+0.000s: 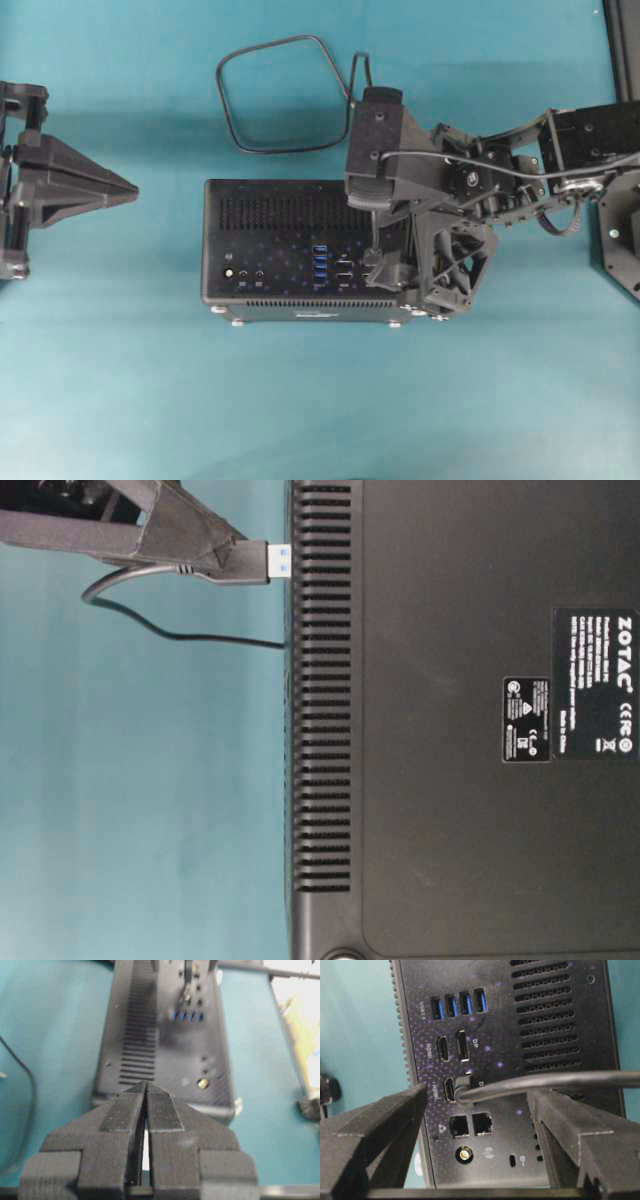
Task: Insert the USB into the PC box with both arms.
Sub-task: 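Move the right gripper over the black USB plug and grasp it, then carry the USB plug with the right gripper toward the blue USB ports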
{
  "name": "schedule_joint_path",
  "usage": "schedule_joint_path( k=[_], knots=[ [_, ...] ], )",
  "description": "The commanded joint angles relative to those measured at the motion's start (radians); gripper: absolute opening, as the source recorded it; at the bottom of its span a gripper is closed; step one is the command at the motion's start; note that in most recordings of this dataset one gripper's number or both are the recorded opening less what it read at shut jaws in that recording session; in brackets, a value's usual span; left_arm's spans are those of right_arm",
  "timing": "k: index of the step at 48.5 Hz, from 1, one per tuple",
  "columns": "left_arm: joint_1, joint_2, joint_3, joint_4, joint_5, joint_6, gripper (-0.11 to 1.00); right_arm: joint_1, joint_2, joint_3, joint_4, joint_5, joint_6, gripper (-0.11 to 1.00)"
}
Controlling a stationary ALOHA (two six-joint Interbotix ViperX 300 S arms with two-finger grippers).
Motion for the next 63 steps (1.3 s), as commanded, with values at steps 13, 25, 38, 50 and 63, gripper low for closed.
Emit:
schedule_joint_path(
  k=[13, 25, 38, 50, 63],
  knots=[
    [-0.003, 0.023, -0.037, 0.002, 0.037, -0.031, 0.00, 0.000, -0.009, -0.032, 0.000, -0.008, -0.012, 0.84],
    [-0.005, 0.025, -0.037, 0.002, 0.048, -0.026, 0.00, 0.000, -0.008, -0.038, -0.002, -0.008, -0.012, 0.84],
    [-0.017, 0.026, -0.043, 0.002, 0.040, -0.026, 0.00, 0.000, -0.008, -0.040, 0.000, -0.008, -0.014, 0.84],
    [-0.017, 0.031, -0.048, 0.002, 0.038, -0.025, 0.00, 0.000, -0.002, -0.041, 0.000, -0.011, -0.014, 0.83],
    [-0.020, 0.067, -0.051, 0.002, 0.064, 0.025, 0.00, 0.002, -0.002, -0.048, 0.005, -0.008, -0.012, 0.60]
  ],
)
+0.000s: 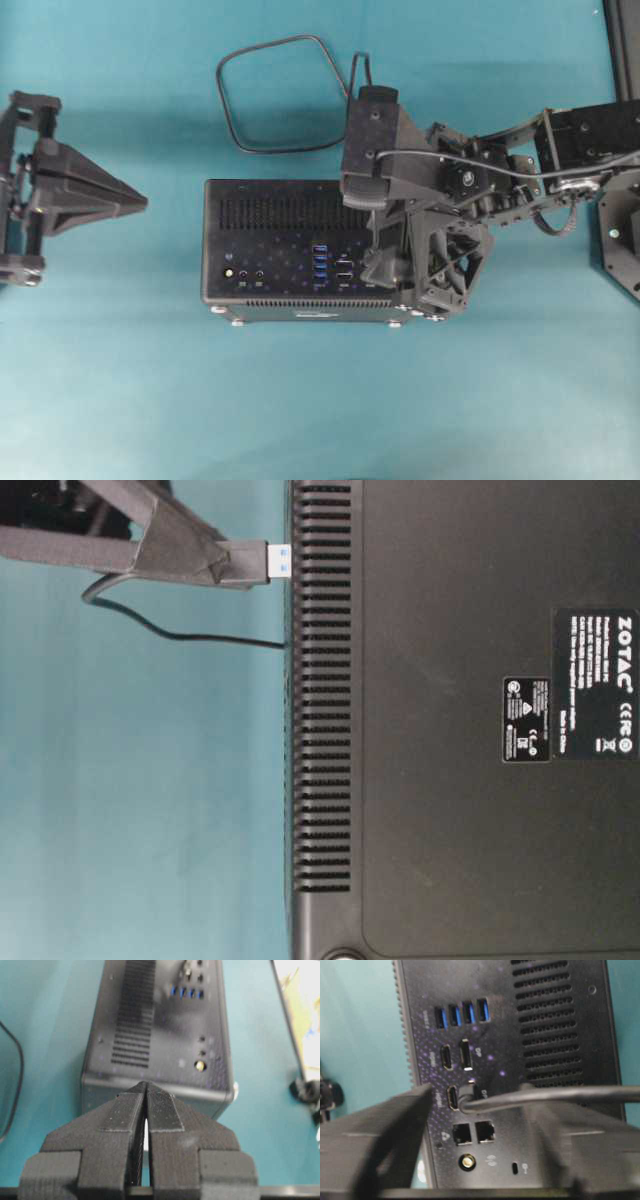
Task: Insert the USB into the PC box with both arms.
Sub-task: 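Carry the USB plug with the right gripper toward the blue USB ports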
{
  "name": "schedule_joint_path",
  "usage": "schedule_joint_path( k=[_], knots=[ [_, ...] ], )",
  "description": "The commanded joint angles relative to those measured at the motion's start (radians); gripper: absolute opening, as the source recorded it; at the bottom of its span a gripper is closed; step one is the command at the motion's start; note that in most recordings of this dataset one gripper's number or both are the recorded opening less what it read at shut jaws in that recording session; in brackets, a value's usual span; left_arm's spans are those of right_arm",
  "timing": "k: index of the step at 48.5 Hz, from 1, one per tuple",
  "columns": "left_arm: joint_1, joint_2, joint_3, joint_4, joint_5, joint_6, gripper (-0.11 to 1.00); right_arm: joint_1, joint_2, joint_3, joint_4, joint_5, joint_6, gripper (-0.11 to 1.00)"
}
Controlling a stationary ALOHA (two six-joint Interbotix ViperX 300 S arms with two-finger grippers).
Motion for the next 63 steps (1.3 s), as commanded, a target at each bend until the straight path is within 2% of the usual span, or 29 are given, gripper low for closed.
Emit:
schedule_joint_path(
  k=[1, 7, 15, 24, 53, 57, 63],
  knots=[
    [-0.002, 0.012, -0.034, 0.003, 0.000, 0.029, 0.00, 0.002, -0.006, -0.028, 0.005, -0.002, -0.012, 0.57],
    [-0.002, 0.012, -0.034, 0.003, -0.015, 0.092, 0.00, 0.000, -0.005, -0.028, 0.005, 0.009, -0.012, 0.33],
    [-0.002, -0.002, -0.031, 0.003, -0.020, 0.140, 0.00, 0.002, 0.000, -0.029, 0.003, 0.026, -0.011, 0.16],
    [-0.002, -0.032, -0.037, 0.003, -0.021, 0.146, 0.00, 0.002, 0.002, -0.046, -0.011, 0.028, -0.008, 0.10],
    [-0.002, -0.029, -0.037, 0.003, -0.021, 0.121, 0.01, -0.003, 0.041, -0.133, -0.060, 0.060, -0.008, 0.10],
    [-0.002, -0.032, -0.037, 0.003, -0.020, 0.118, 0.11, -0.005, 0.051, -0.141, -0.071, 0.058, -0.009, 0.10],
    [-0.002, -0.035, -0.026, 0.002, -0.020, 0.117, 0.43, -0.008, 0.067, -0.153, -0.094, 0.055, -0.012, 0.10]
  ],
)
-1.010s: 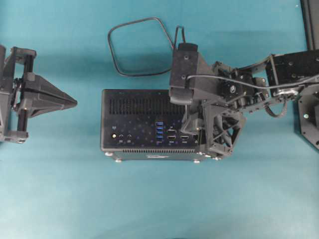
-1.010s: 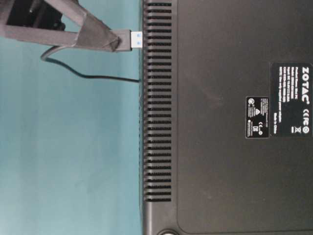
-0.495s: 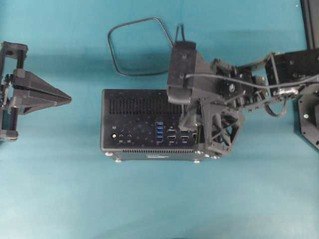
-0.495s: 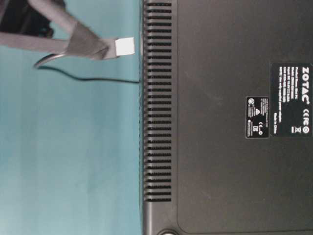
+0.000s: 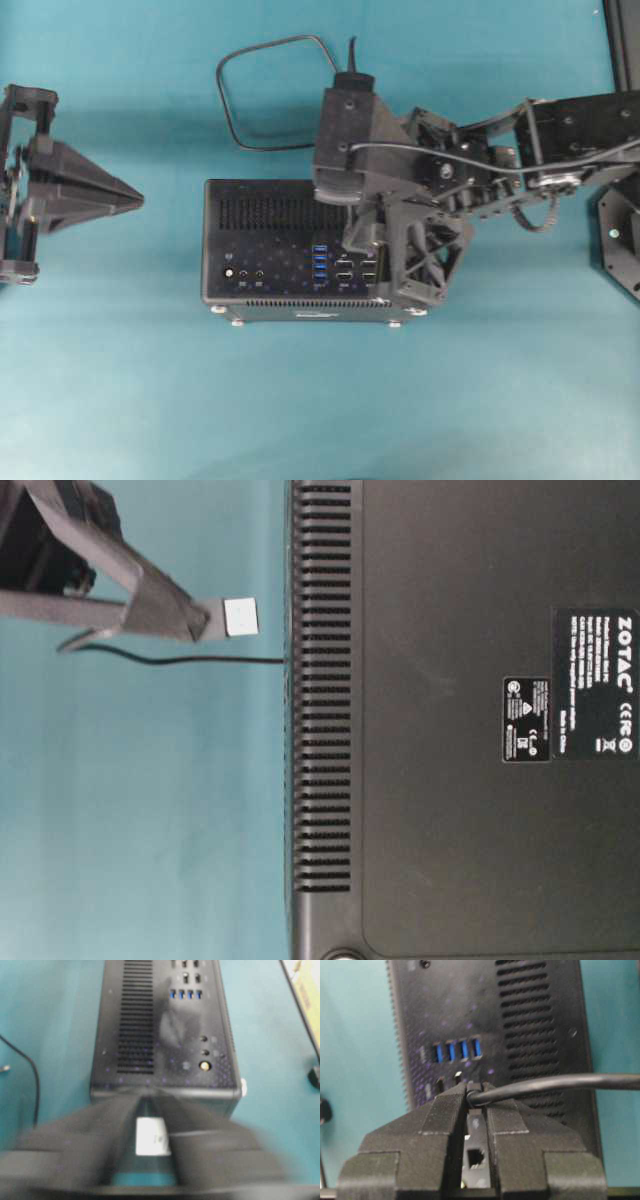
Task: Insert the USB into the PC box with both arms.
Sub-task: 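Carry the USB plug with the right gripper toward the blue USB ports, then align the USB plug with a blue USB port using the right gripper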
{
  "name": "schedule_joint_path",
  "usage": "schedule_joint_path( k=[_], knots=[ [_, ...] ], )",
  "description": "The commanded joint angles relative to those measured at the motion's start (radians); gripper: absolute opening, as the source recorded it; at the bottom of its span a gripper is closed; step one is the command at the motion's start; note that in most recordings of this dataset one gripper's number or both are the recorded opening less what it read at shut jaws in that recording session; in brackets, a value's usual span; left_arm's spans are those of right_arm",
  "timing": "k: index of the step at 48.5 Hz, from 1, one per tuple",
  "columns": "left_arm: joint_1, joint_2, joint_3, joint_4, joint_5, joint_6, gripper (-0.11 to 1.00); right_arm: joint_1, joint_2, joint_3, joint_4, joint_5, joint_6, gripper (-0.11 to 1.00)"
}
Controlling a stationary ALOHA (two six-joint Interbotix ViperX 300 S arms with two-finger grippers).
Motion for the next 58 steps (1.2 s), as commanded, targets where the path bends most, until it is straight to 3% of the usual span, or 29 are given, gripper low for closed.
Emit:
schedule_joint_path(
  k=[1, 5, 8, 16, 58],
  knots=[
    [-0.002, -0.006, -0.017, 0.003, -0.003, 0.000, 0.50, -0.006, -0.003, -0.032, -0.025, -0.008, -0.014, 0.10],
    [-0.002, -0.015, -0.006, 0.003, -0.003, 0.000, 0.74, -0.005, 0.011, -0.044, -0.069, -0.012, -0.015, 0.10],
    [-0.002, -0.018, -0.003, 0.003, -0.003, 0.000, 0.85, -0.005, 0.020, -0.052, -0.097, -0.015, -0.017, 0.10],
    [-0.002, -0.028, 0.008, 0.003, -0.003, 0.000, 0.79, -0.002, 0.032, -0.058, -0.147, -0.021, -0.017, 0.10],
    [-0.002, -0.043, 0.014, 0.003, 0.006, -0.035, 0.78, 0.029, 0.049, -0.009, -0.184, -0.081, -0.015, 0.10]
  ],
)
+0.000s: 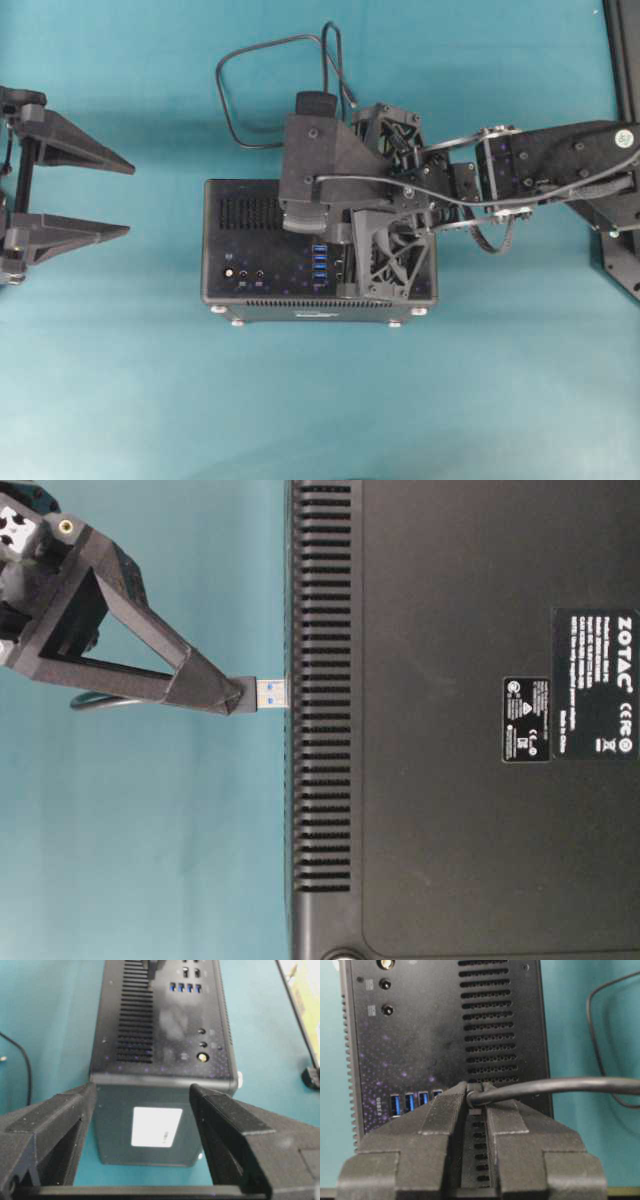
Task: Insert the USB into the PC box with both arms.
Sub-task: 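Align the USB plug with a blue USB port using the right gripper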
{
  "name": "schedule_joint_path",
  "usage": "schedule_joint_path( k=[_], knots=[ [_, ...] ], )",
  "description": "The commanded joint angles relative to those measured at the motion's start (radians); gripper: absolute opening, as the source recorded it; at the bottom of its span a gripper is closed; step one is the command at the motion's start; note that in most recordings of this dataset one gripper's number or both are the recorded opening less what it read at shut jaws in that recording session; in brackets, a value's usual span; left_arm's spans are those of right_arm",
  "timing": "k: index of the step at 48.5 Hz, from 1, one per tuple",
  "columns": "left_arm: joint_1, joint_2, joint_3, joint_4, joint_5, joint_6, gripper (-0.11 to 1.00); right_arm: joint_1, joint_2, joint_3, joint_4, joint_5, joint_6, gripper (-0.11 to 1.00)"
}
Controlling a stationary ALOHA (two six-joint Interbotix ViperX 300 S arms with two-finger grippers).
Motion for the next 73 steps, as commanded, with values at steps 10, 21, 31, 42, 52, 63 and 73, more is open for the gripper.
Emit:
schedule_joint_path(
  k=[10, 21, 31, 42, 52, 63, 73],
  knots=[
    [-0.002, -0.002, -0.012, 0.003, -0.005, -0.002, 0.78, 0.011, -0.011, -0.002, -0.003, -0.005, -0.014, 0.10],
    [-0.002, 0.000, -0.017, 0.003, -0.006, -0.002, 0.78, 0.025, -0.011, -0.002, 0.000, -0.002, -0.012, 0.10],
    [-0.002, 0.000, -0.018, 0.003, -0.006, -0.002, 0.78, 0.035, -0.009, 0.002, 0.003, 0.002, -0.011, 0.10],
    [-0.002, 0.000, -0.021, 0.003, -0.009, -0.002, 0.78, 0.037, -0.009, 0.011, 0.002, 0.002, -0.011, 0.10],
    [-0.002, 0.000, -0.020, 0.003, -0.008, -0.002, 0.78, 0.040, -0.006, 0.012, 0.003, 0.003, -0.011, 0.10],
    [-0.002, 0.000, -0.018, 0.003, -0.009, -0.002, 0.78, 0.046, -0.003, 0.011, 0.011, 0.011, -0.011, 0.10],
    [-0.002, 0.002, -0.018, 0.003, -0.009, -0.002, 0.78, 0.049, -0.003, 0.012, 0.012, 0.009, -0.009, 0.10]
  ],
)
